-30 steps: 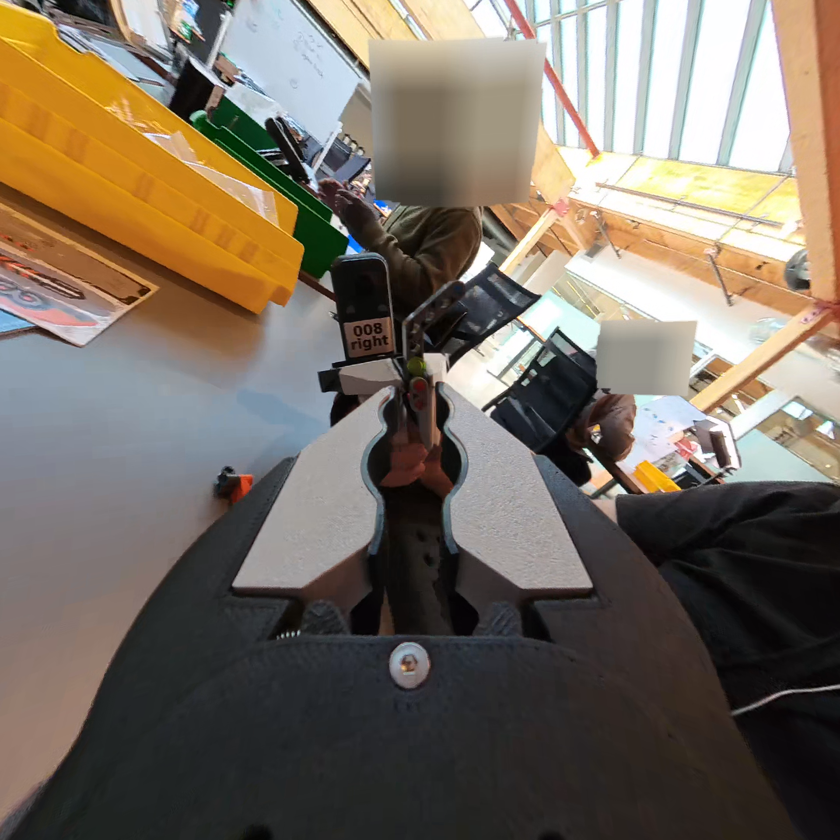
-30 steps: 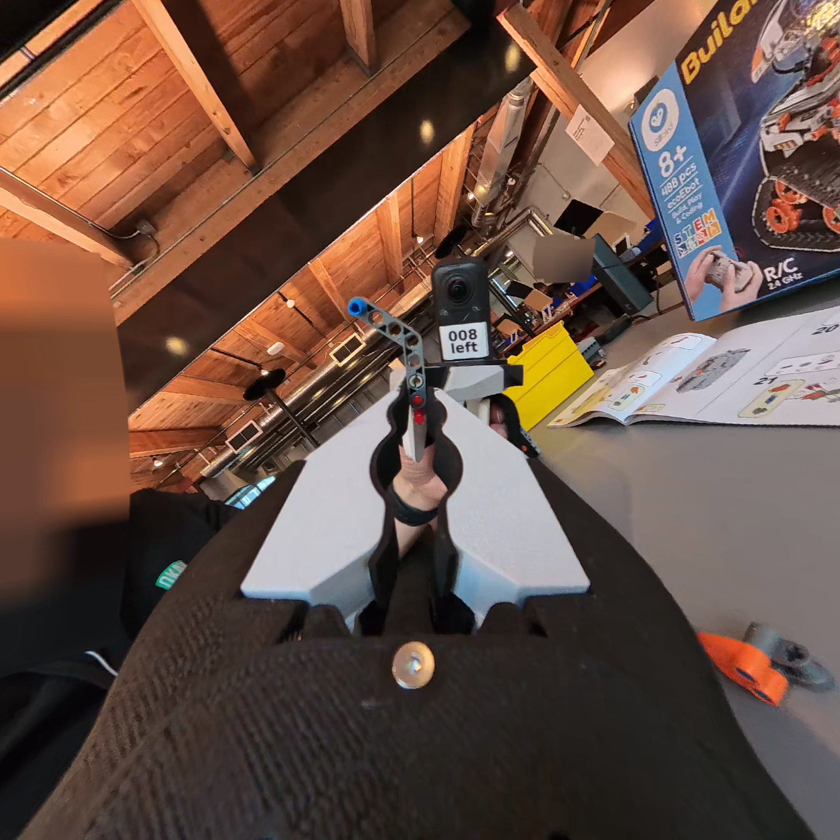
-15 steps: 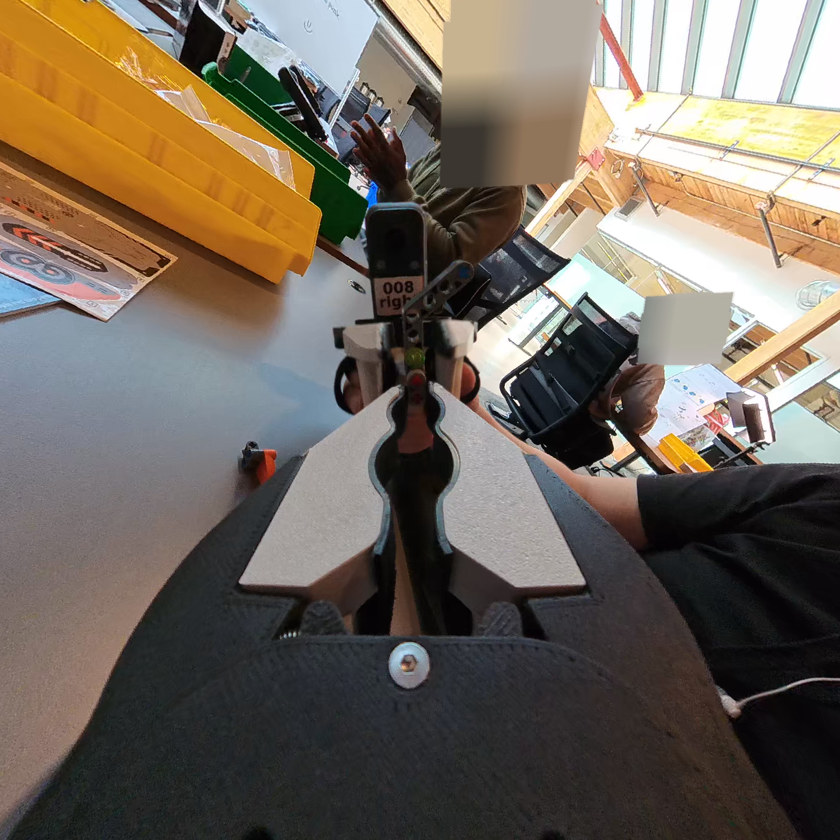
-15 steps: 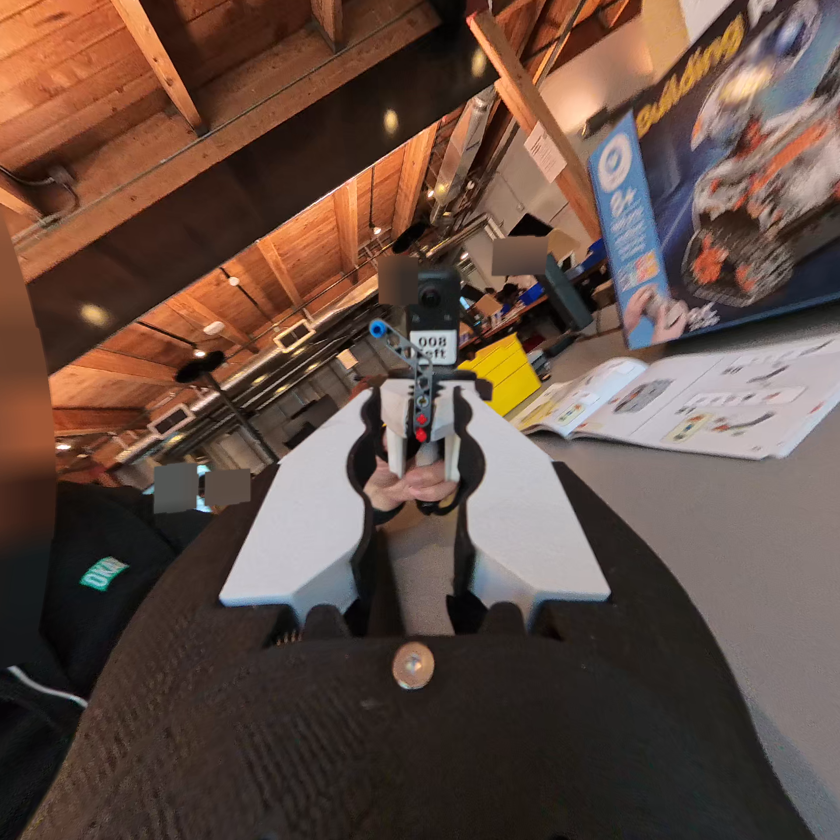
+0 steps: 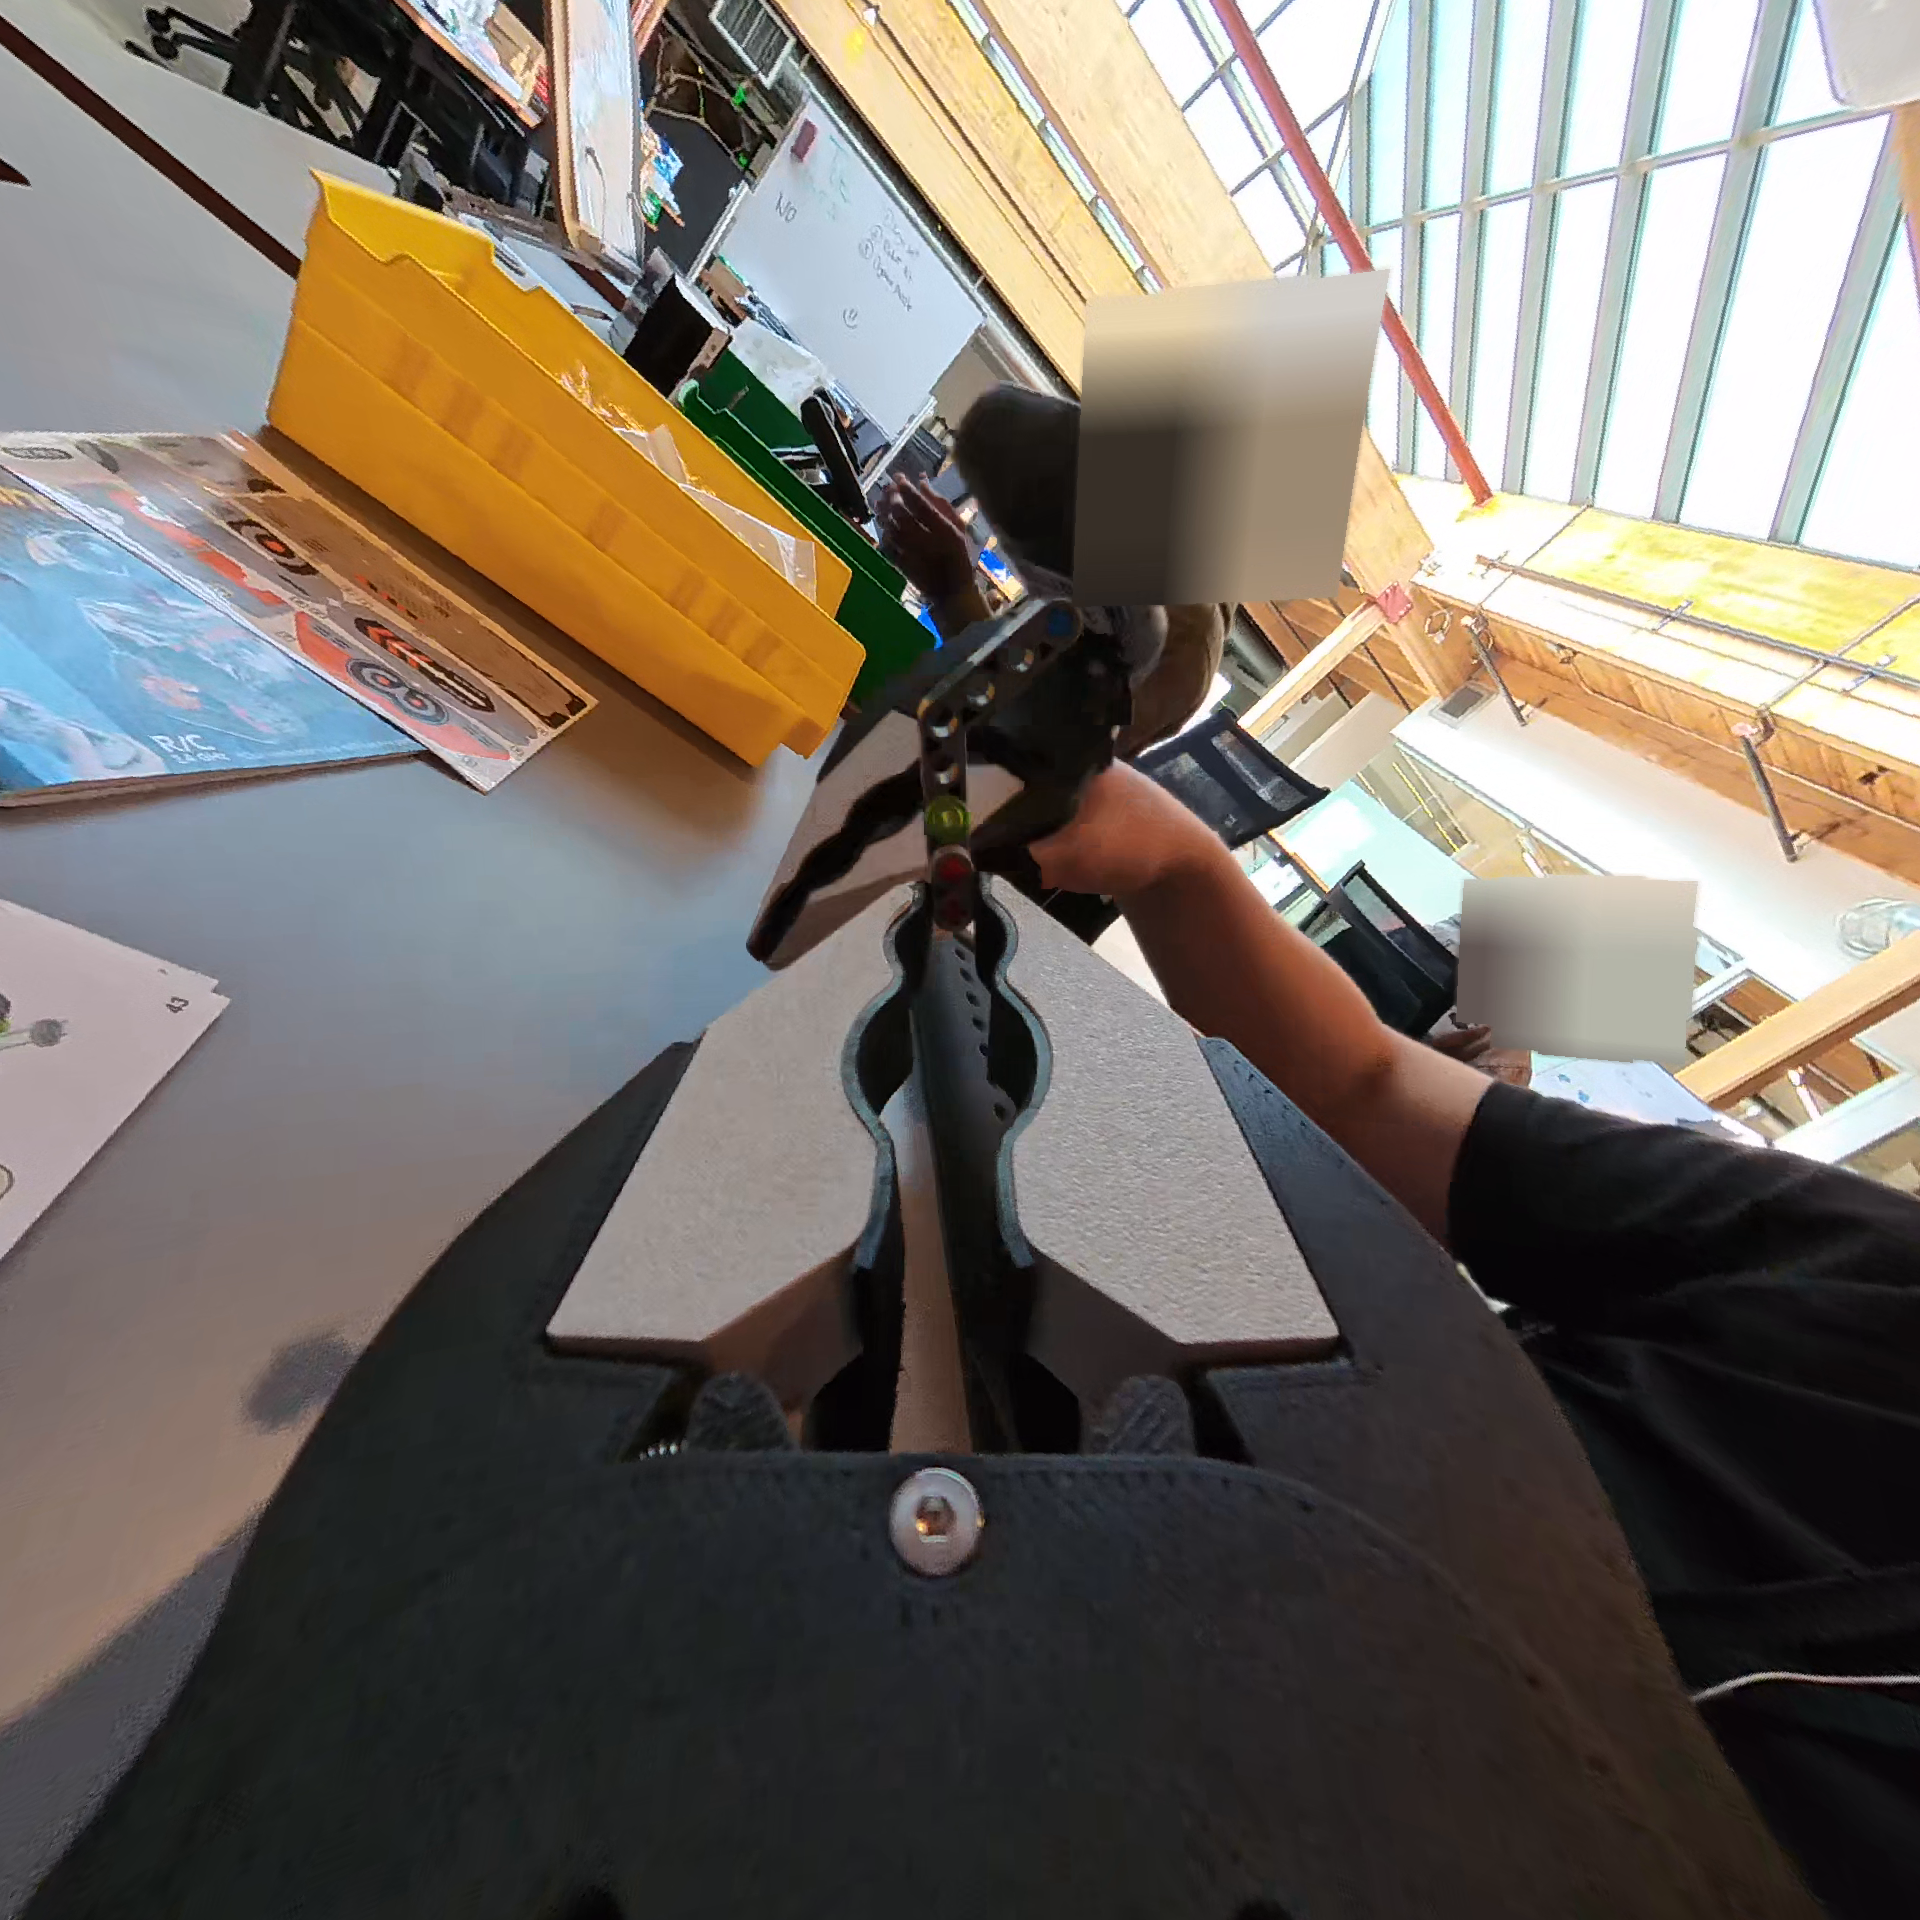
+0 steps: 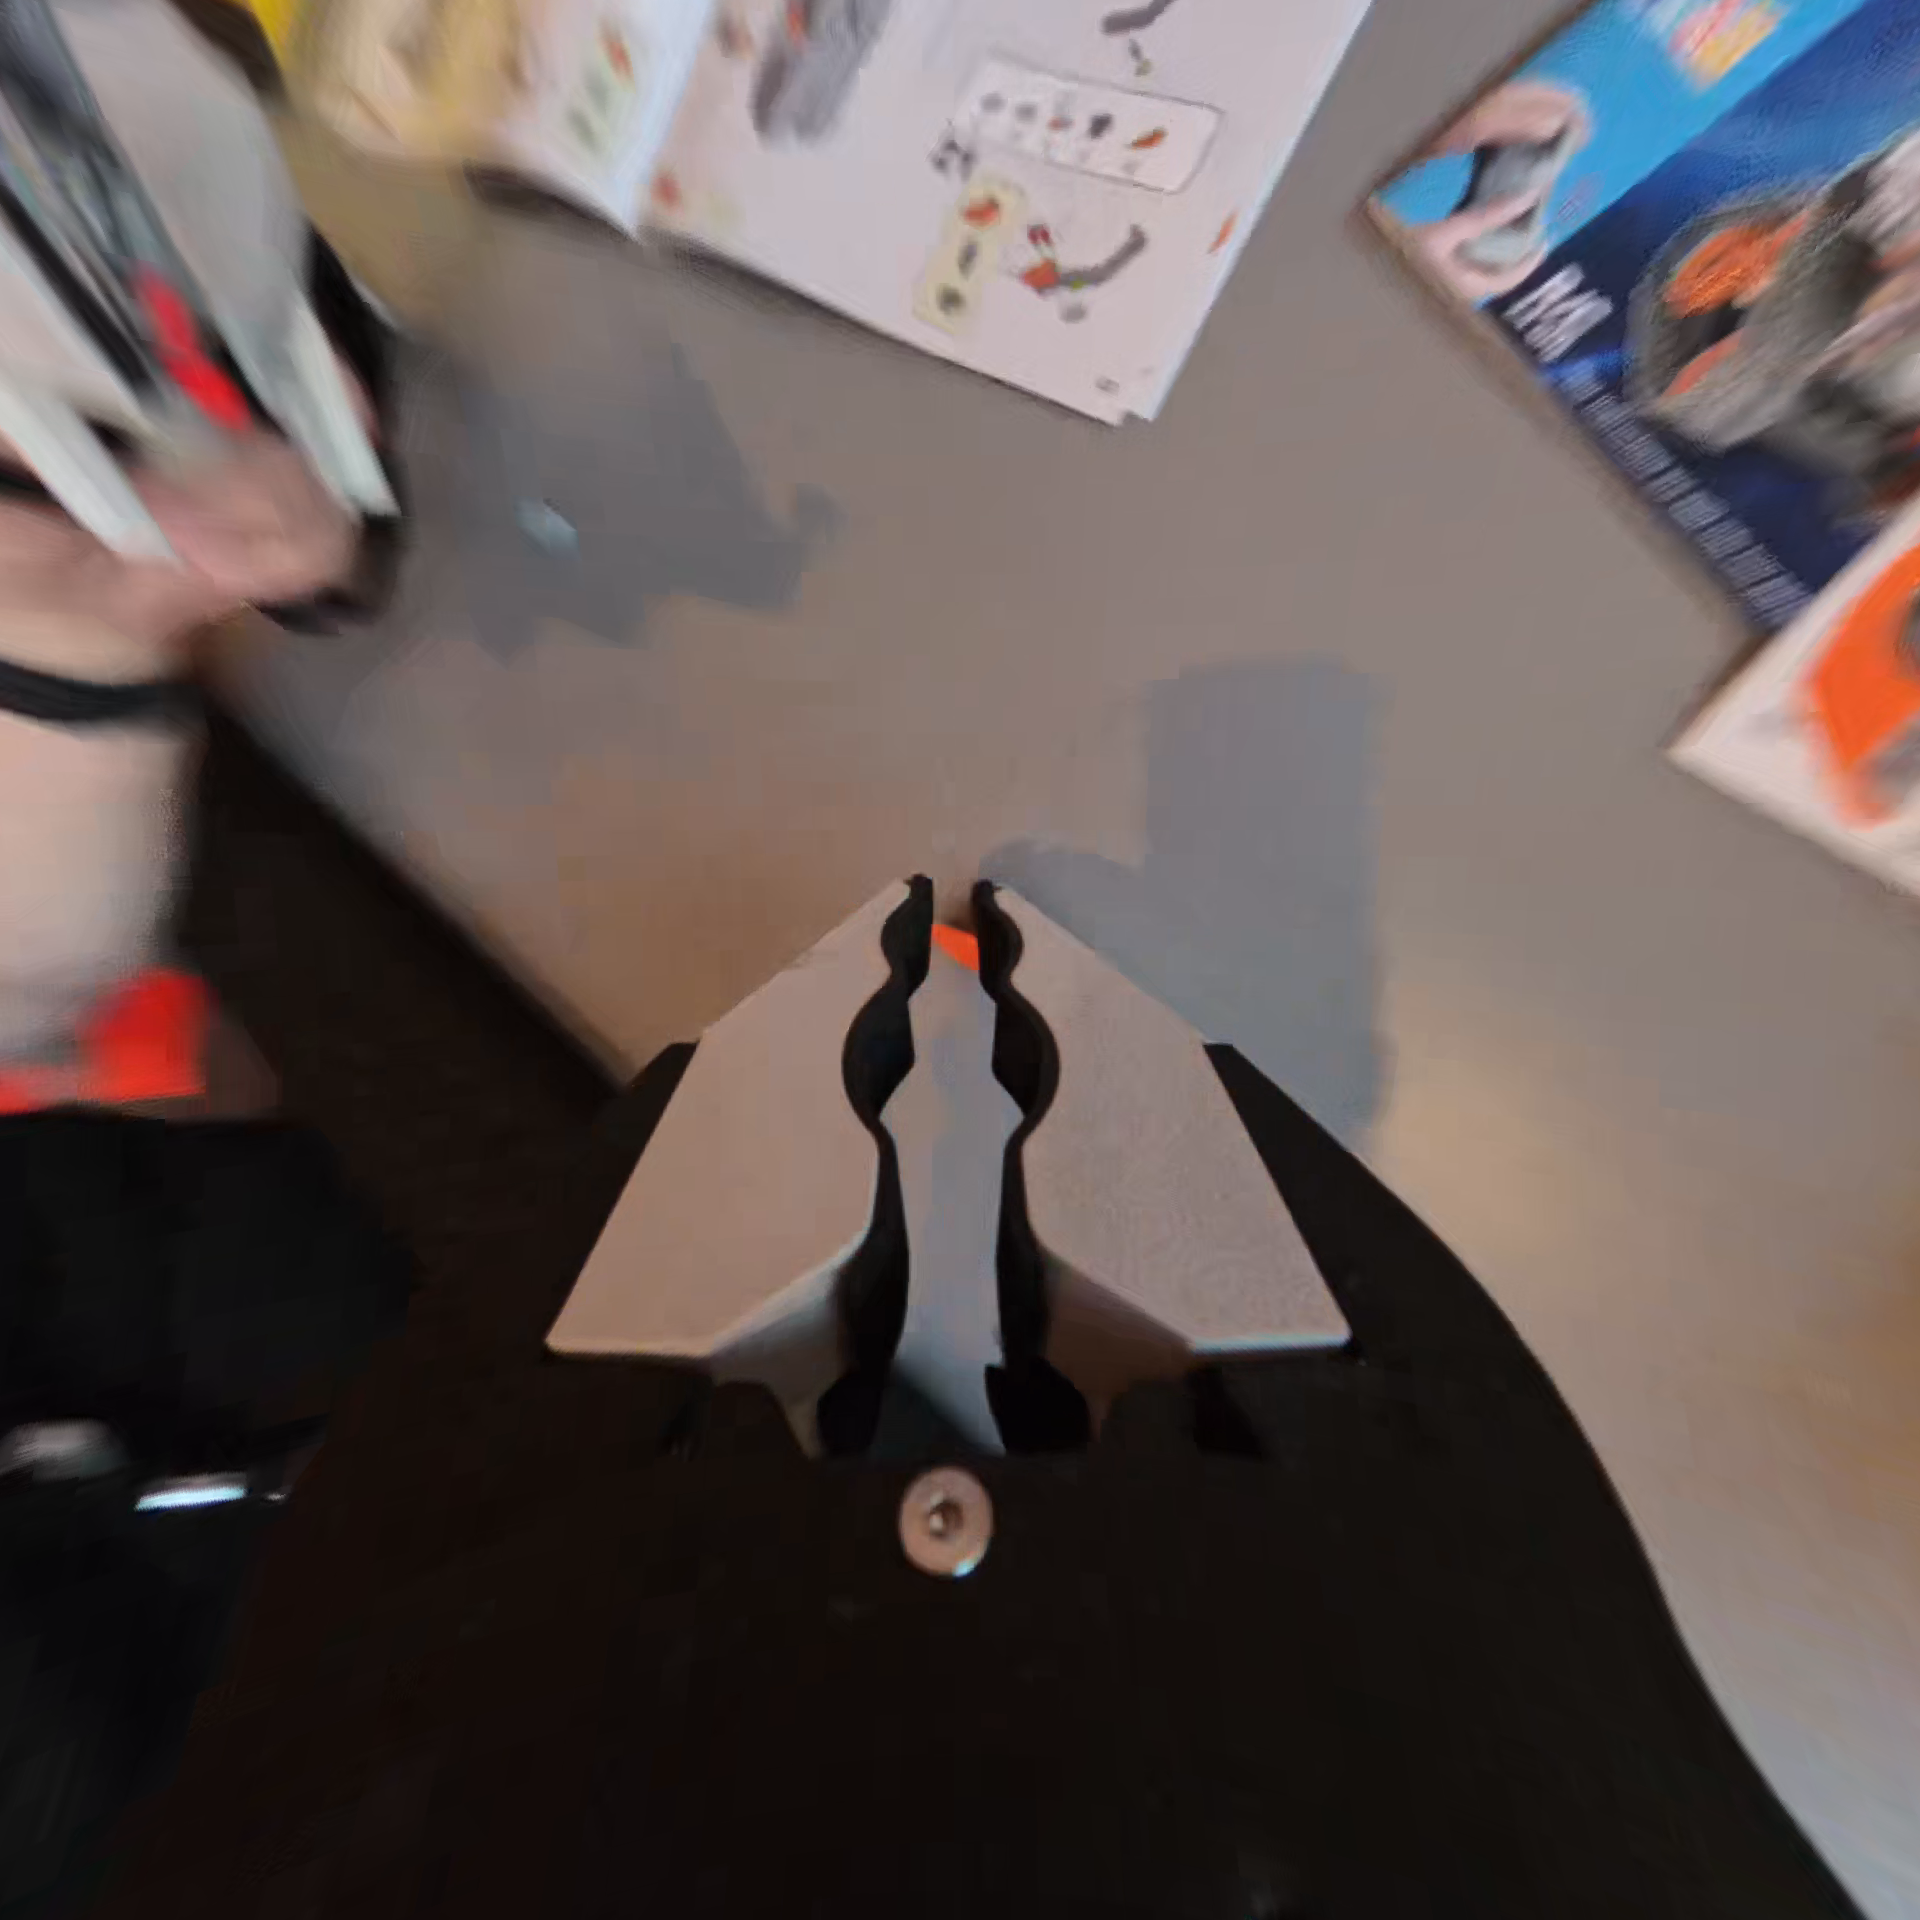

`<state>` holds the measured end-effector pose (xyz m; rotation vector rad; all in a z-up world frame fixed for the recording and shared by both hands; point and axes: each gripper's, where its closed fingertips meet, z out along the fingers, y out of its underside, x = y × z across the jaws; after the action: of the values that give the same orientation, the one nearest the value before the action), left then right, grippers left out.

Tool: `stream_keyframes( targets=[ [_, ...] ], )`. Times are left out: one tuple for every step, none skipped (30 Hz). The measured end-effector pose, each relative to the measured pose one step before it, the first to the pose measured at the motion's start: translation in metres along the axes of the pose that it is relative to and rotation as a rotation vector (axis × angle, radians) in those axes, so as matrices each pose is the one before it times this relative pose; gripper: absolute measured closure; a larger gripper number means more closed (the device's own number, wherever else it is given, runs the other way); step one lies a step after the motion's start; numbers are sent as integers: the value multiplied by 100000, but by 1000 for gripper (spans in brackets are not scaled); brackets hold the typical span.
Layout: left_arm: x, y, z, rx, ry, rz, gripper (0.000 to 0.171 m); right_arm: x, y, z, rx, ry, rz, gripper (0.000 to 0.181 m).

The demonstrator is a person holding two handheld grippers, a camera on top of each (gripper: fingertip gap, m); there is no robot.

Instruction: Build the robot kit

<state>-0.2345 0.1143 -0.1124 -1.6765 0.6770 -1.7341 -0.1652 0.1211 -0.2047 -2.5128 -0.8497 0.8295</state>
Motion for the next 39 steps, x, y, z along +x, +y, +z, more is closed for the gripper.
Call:
stream_keyframes(
  targets=[
    [-71, -3, -69, 44, -987, 460, 166, -856, 46, 331, -1500, -7825, 10256, 173],
    [-93, 27, -31, -470, -953, 303, 166, 319, 728, 335, -5405, 2947, 2149, 169],
    [-113, 15, -6, -251, -806, -114, 166, 1185, 413, 143, -2313, 11451, -2664, 158],
    [-114, 1, -7, 16, -535, -459, 166, 1182, -54, -37, 1534, 12739, -3589, 152],
    [-78, 35, 18, -206, -288, -655, 166, 693, -107, -87, 1598, 9157, -2958, 151],
    [-53, 48, 22, -297, -119, -667, 166, 55, -233, -22, 1735, 3387, -621, 152],
    [-9, 9, 40, -33, 43, -567, 166, -614, -219, 107, 920, -2489, 2341, 154],
    [32, 27, 45, -62, 207, -420, 166, -563, 84, 289, -1846, -2878, 2851, 154],
    [24, 85, 71, -400, 172, -243, 166, -61, 314, 378, -3631, 581, 1182, 154],
    [-38, 138, 74, -623, -215, -212, 166, 88, 338, 400, -3943, 2110, -564, 153],
    [-26, 133, 62, -500, -178, -326, 166, -15, 232, 389, -3165, 1949, -1028, 153],
    [20, 96, 58, -295, 197, -547, 166, -208, 92, 319, -2056, 1005, -1206, 153],
    [65, 60, 53, -250, 532, -736, 166, -145, 48, 257, -1608, 1245, -846, 153],
    [77, 40, 32, -265, 474, -528, 166, 194, 21, 195, -1413, 2855, -1004, 153],
    [14, 25, 22, -263, 68, -44, 166, 268, 20, 142, -1094, 3022, -1001, 154],
    [-18, 22, 2, -254, -234, 200, 166, 73, 88, 135, -1253, 1196, -442, 154],
    [-45, 16, -22, -169, -302, 131, 166, 3, 194, 125, -1641, 340, 107, 154],
    [-52, 10, -28, -126, -238, -41, 166, -22, 102, 105, -984, -102, 172, 154],
    [-1, -18, -31, 116, 43, -121, 166, -2, -8, 107, -180, -110, 179, 156],
    [39, -55, -19, 279, 356, -267, 166, -1, 145, 147, -1166, -173, -63, 158],
    [20, -52, -24, 202, 307, -388, 166, -37, 250, 140, -1819, -306, -342, 161],
    [-2, -44, -25, 196, 161, -263, 166, 45, -178, -12, 926, 331, -996, 166],
    [-21, -25, -21, 111, 53, -107, 166, 2, 29, 20, -140, -120, -431, 166],
    [-15, -1, -12, -46, -5, -99, 166, -82, 83, -18, -168, -835, -29, 166],
    [-44, -13, -34, 73, -82, -159, 166, -188, 82, -56, 292, -1566, -993, 166],
    [-30, -42, -47, 320, 28, -253, 167, -180, -130, -195, 2679, -1907, -1217, 166],
    [15, -30, -40, 283, 304, -443, 166, -330, -539, -480, 6209, -3299, -2500, 166],
    [42, -15, -30, 131, 498, -532, 166, -596, -999, -796, 10752, -5314, -3378, 166],
    [117, -10, 3, 201, 998, -595, 166, -1140, -1412, -1160, 14528, -8582, -5717, 166],
    [278, 13, 36, -3, 2046, -903, 166, -1810, -1650, -1437, 17565, -10738, -9875, 166],
    [486, 79, 104, -466, 3518, -1567, 166, -2347, -1703, -1507, 19170, -11342, -12615, 166],
    [604, 117, 137, -673, 4266, -2304, 166, -2383, -1814, -1452, 19233, -9056, -13850, 166],
    [642, 100, 172, -509, 4529, -2200, 166, -1173, -1932, -1275, 17699, -706, -10993, 166],
    [574, 39, 160, -57, 3939, -1659, 166, -454, -1473, -1058, 12710, 1864, -6875, 166],
    [391, 50, 120, 50, 2476, -1263, 167, -116, -789, -771, 6869, 1334, -3162, 166],
    [287, 79, 88, -167, 1554, -887, 167, -14, -272, -539, 3075, -25, -452, 166],
    [271, 86, 62, -277, 1279, -534, 167, 14, -138, -399, 2319, -985, 840, 166],
    [268, 48, -4, -201, 1033, -483, 167, 183, -46, -299, 1655, -762, 1789, 166],
    [268, -17, -74, 219, 743, -370, 166, 370, -2, -200, 1004, -81, 2051, 166]
  ],
)
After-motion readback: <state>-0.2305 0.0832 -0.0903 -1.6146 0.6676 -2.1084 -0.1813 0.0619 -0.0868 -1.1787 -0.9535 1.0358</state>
